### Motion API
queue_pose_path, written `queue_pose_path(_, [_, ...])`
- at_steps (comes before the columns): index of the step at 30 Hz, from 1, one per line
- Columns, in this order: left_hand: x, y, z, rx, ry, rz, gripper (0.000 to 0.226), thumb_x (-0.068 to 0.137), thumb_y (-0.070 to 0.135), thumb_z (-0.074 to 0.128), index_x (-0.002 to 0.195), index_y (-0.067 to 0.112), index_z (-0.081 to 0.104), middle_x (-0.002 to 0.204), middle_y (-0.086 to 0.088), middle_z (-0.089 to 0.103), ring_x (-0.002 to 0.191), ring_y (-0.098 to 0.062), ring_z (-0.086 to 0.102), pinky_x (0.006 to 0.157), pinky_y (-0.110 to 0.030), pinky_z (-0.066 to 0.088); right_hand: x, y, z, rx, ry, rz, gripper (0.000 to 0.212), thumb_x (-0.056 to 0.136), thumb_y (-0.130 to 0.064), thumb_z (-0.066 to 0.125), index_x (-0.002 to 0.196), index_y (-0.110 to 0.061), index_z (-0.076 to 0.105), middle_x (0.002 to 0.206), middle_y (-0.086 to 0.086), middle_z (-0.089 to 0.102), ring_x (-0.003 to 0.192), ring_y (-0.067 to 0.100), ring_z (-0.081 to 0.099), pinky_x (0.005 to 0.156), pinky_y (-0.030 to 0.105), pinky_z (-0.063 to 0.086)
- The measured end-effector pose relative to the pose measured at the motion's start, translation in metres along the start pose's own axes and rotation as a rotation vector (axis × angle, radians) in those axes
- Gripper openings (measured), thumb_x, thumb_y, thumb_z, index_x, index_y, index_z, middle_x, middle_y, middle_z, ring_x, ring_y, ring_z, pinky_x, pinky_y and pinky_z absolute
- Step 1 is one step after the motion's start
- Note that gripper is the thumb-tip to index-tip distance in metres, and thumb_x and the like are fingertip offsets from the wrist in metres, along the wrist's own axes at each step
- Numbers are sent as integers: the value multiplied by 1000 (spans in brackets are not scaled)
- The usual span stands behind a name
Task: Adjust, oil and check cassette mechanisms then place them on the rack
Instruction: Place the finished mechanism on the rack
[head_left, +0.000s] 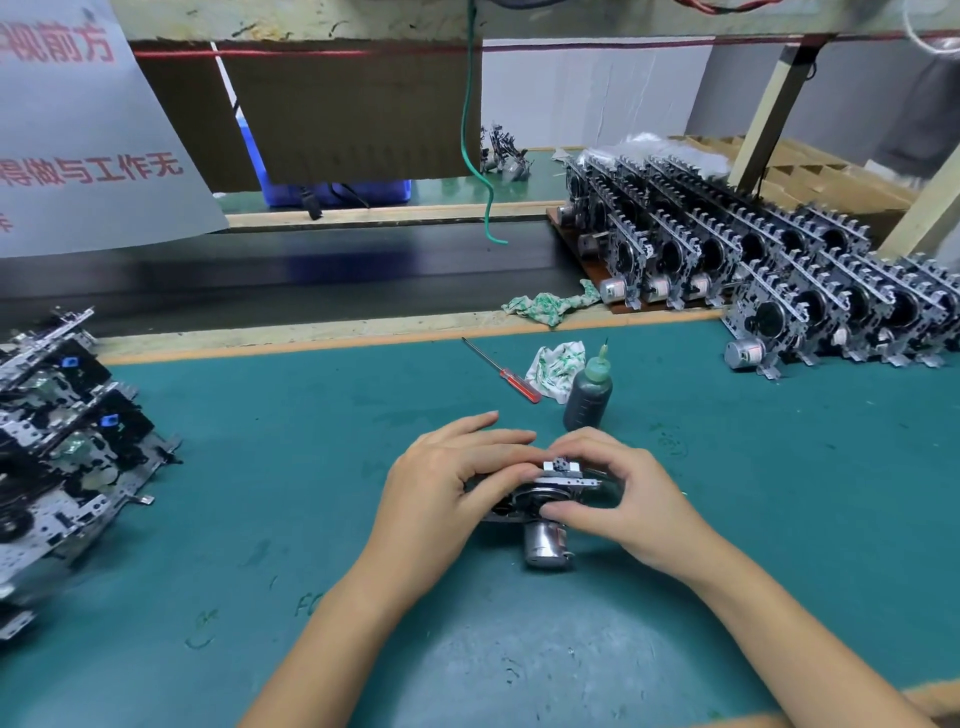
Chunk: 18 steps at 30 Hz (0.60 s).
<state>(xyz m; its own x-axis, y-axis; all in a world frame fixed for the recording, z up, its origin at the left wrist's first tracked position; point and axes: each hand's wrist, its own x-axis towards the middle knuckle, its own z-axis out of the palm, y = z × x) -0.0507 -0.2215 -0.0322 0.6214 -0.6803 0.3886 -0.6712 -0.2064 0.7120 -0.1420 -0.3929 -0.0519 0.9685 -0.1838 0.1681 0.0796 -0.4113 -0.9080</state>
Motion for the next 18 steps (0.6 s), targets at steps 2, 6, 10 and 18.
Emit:
queue_pose_path(2, [0,-1,0,-8,-1,2,32,83,43,55,111,59,52,99,52,53,122,10,43,104,-28,39,2,0,-1,17,-6,-17,27,67,-24,78,91,-26,68,95,-13,62,93,6,60,85,15,42])
queue_pose_path(6, [0,-6,1,-51,-18,12,24,85,37,57,105,45,67,106,39,61,122,8,46,103,-28,41,3,1,-1,64,4,-9,29,70,-11,81,91,-27,68,97,-12,62,93,5,61,84,13,42])
queue_pose_path(10, [5,-7,1,-45,-49,1,29,84,40,56,111,52,57,104,42,60,123,10,43,103,-23,39,-4,0,-4,-7,-58,16,33,71,-31,76,101,-34,63,103,-19,62,105,4,58,91,14,40])
queue_pose_path(18, [5,-7,3,-32,-23,14,30,84,40,57,111,52,56,96,48,57,121,10,45,101,-16,38,-22,10,-6,-874,177,-254,44,79,-54,51,67,-13,60,64,-7,53,64,14,49,61,25,36])
